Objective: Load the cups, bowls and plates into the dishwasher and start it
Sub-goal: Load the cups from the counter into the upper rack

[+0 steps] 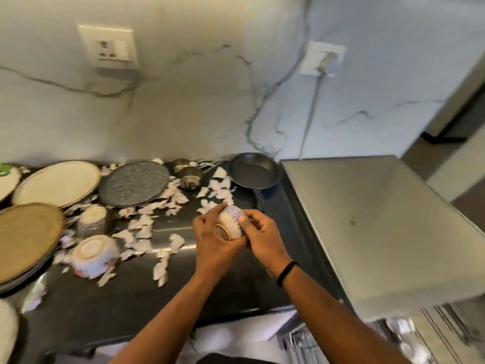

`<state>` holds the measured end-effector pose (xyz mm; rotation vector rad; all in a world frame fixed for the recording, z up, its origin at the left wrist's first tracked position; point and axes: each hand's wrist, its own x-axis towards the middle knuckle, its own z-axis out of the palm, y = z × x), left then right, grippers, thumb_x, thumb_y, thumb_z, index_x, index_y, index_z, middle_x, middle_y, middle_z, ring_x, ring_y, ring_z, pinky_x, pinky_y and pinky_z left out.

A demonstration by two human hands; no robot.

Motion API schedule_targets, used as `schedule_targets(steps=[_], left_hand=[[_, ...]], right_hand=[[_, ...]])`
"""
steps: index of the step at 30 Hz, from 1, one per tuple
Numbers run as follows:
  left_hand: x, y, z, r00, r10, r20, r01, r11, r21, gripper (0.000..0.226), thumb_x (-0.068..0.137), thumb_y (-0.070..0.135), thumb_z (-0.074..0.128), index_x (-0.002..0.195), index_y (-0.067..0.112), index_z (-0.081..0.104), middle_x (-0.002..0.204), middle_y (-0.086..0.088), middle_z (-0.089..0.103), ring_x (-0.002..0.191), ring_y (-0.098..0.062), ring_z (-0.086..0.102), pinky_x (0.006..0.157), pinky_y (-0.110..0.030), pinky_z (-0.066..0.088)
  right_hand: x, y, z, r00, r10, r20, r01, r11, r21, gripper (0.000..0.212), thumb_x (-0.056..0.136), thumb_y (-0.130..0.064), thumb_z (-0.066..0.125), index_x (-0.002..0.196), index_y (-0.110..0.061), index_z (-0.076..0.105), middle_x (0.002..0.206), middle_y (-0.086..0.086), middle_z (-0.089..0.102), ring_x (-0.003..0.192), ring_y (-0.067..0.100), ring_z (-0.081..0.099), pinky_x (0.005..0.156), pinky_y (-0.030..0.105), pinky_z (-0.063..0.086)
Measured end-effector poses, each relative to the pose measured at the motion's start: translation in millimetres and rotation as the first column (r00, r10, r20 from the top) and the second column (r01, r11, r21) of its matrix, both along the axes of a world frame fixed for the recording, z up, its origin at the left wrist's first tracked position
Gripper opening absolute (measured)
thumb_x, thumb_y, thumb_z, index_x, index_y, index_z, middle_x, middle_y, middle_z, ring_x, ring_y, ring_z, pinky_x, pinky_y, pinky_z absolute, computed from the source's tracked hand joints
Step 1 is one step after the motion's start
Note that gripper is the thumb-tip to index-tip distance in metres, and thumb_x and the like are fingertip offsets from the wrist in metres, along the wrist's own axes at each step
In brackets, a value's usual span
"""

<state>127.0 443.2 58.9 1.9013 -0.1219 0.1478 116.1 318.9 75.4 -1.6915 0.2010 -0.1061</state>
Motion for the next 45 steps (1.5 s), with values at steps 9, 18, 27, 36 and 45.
schedule_targets(steps=[9, 18, 27, 36, 45], left_hand=[[-80, -180, -12, 0.893, -0.428, -0.138, 0.414, 0.903, -0.114, 0.072, 0.070, 0.012, 0.085, 0.127, 0.036, 0.047, 0.111, 0.002, 0.064, 0.089, -0.007, 0.069, 0.076, -0.037, 0.063], [-171, -308, -45, 0.621, -0.722, -0.304, 0.752, 0.659, -0.028, 0.089, 0.060, 0.023, 0.096, 0.137, 0.032, 0.052, 0.119, 0.012, 0.063, 0.102, -0.011, 0.065, 0.080, -0.020, 0.054], [-209, -373, -95, 0.366, -0.821, -0.438, 0.926, 0.369, 0.082, 0.086, 0.053, 0.033, 0.099, 0.126, 0.037, 0.054, 0.111, 0.017, 0.066, 0.103, -0.002, 0.064, 0.084, -0.021, 0.053], [-201, -412, -191, 0.147, -0.685, -0.713, 0.967, 0.252, -0.044, 0.084, 0.048, 0.013, 0.099, 0.122, 0.026, 0.063, 0.106, 0.008, 0.074, 0.102, -0.010, 0.070, 0.089, -0.030, 0.057], [-199, -420, -231, 0.359, -0.580, -0.732, 0.928, 0.308, 0.211, 0.082, 0.045, 0.034, 0.098, 0.119, 0.027, 0.063, 0.106, 0.012, 0.068, 0.097, -0.013, 0.066, 0.084, -0.036, 0.058]], right_hand=[[-129, -163, -10, 0.898, -0.436, -0.053, 0.439, 0.893, 0.095, 0.014, 0.094, -0.023, 0.069, 0.096, -0.010, 0.074, 0.082, 0.001, 0.074, 0.072, 0.010, 0.068, 0.064, 0.023, 0.053], [-267, -263, -50, 0.621, -0.754, -0.213, 0.782, 0.576, 0.240, 0.013, 0.098, -0.024, 0.064, 0.090, -0.021, 0.075, 0.078, 0.001, 0.072, 0.071, 0.016, 0.066, 0.071, 0.039, 0.058], [-312, -329, -111, 0.400, -0.819, -0.411, 0.916, 0.376, 0.142, 0.020, 0.103, -0.027, 0.053, 0.103, -0.017, 0.071, 0.104, 0.010, 0.073, 0.096, 0.027, 0.069, 0.081, 0.042, 0.058], [-311, -355, -195, 0.355, -0.637, -0.684, 0.877, 0.480, 0.008, 0.042, 0.092, -0.023, 0.068, 0.130, -0.009, 0.055, 0.114, 0.006, 0.068, 0.105, 0.024, 0.066, 0.089, 0.039, 0.057], [-307, -374, -250, 0.341, -0.451, -0.825, 0.852, 0.520, 0.068, 0.028, 0.086, -0.022, 0.077, 0.107, -0.017, 0.059, 0.107, 0.006, 0.070, 0.098, 0.028, 0.069, 0.081, 0.052, 0.061]])
